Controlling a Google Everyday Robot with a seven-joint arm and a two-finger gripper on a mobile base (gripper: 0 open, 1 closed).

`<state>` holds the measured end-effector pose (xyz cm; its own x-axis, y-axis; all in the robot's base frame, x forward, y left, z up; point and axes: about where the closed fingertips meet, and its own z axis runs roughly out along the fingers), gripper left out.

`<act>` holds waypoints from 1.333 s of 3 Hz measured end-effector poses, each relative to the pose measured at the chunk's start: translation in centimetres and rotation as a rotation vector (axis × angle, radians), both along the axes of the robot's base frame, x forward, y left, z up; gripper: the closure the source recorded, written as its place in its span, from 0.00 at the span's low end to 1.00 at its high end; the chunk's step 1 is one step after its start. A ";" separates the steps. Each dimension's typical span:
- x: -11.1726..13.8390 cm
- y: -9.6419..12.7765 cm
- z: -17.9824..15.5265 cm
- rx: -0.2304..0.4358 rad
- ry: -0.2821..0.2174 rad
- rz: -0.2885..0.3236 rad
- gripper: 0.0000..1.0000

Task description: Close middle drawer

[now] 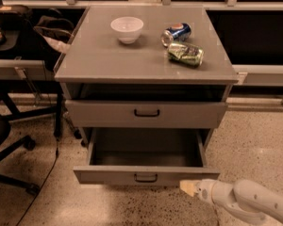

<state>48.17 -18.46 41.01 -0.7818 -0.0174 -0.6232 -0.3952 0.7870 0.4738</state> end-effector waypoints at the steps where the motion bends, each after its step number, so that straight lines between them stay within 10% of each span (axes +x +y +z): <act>1: 5.6 0.6 1.1 0.002 -0.045 0.007 1.00; 4: 12.7 3.1 3.7 0.008 -0.118 0.014 1.00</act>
Offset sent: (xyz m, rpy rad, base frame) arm 0.1926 0.0320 0.0488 0.0049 -0.1560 0.0229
